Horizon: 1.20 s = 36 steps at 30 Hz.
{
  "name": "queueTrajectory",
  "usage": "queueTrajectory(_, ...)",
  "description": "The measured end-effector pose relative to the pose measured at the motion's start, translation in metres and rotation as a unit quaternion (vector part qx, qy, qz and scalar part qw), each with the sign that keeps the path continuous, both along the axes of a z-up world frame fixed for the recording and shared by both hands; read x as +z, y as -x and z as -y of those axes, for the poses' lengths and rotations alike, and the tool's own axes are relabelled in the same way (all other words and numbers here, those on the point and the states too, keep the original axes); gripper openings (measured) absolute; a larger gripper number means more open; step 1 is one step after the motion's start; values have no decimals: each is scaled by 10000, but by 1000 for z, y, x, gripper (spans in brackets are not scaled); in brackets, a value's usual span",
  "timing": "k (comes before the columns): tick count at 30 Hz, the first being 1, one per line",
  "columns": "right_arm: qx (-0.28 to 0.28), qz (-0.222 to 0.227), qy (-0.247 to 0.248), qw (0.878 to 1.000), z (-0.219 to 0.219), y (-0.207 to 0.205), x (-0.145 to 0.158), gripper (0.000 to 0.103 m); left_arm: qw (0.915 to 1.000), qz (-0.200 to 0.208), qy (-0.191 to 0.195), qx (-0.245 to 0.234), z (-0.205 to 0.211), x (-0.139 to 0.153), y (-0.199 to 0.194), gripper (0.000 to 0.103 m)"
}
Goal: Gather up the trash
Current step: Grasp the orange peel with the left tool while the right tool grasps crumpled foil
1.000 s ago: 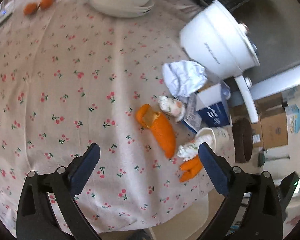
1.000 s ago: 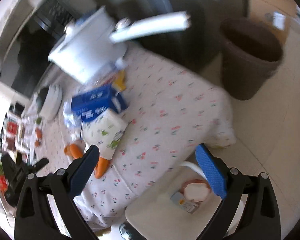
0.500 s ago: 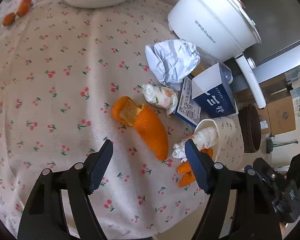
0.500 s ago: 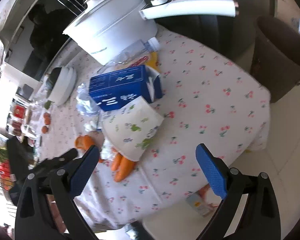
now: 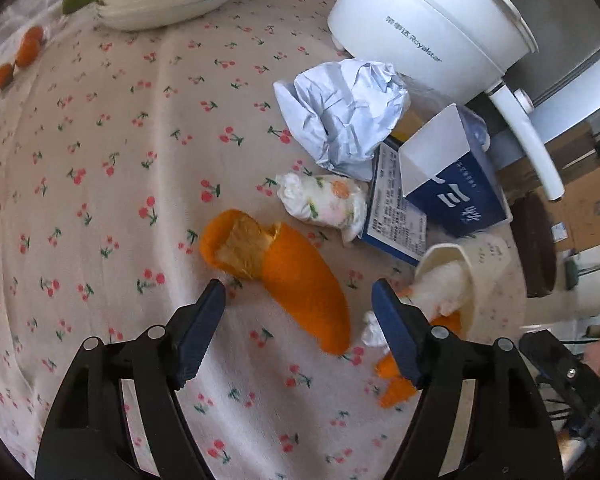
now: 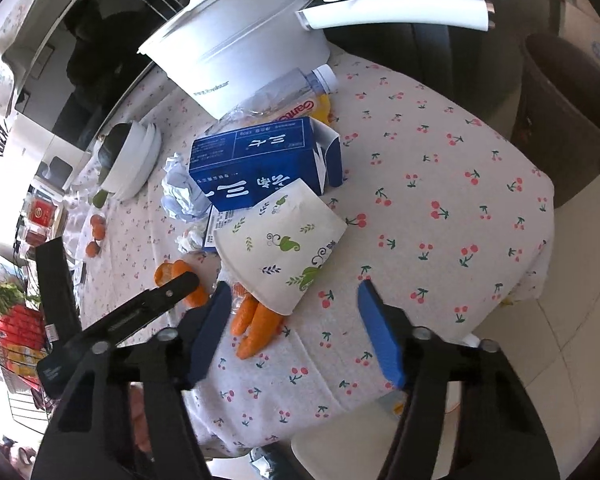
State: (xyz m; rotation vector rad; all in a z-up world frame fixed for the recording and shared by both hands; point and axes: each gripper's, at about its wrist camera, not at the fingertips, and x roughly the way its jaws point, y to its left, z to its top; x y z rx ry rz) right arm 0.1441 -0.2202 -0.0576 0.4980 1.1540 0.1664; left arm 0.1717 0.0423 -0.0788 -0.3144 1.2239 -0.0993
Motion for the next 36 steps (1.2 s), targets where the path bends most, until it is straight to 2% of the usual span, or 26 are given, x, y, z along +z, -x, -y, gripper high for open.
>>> queueTrajectory(2,26,1,41,10000,-2,0,-1,60,9999,25,-164,-3,0,1,0,53)
queueTrajectory(4,42,-5,89,10000,-2,0,-2,59,9999,-47,89,-32,-5,0,-1,24)
queueTrajectory(5,41,-6,90,10000,-2,-1,-3,59,9998,-87,200,-9,-8,0,-2,22)
queueTrajectory(7,31,-5,95,9999,-2,-1,-3,58,9992,-118,375,5,-15,3,-1,11)
queueTrajectory(11,155,76,122,9998,-9,-3,0,58,9974,-38,717,-7,-32,20,5,9)
queueTrajectory(17,811,610,472,9937,-47,-12,13,58,9929,180,1139,306,-72,45,13,9)
queueTrajectory(21,1270,816,691,9861,-80,-25,12,58,9931,502,920,527,-93,57,14,9)
queueTrajectory(24,1438,861,969,9811,-107,-43,8,58,9911,316,1107,670,-106,49,10,9)
queueTrajectory(27,1417,1043,1267,9762,-128,-70,14,59,9907,289,1112,726,-114,48,12,9)
queueTrajectory(30,1356,1191,1493,9722,-147,-101,23,71,9899,314,1155,763,-122,49,13,9)
queueTrajectory(33,1321,1152,1805,9678,-160,-124,21,72,9887,295,1223,815,-130,49,14,9)
queueTrajectory(36,1359,953,2152,9624,-171,-142,5,72,9884,327,1241,815,-132,51,13,9)
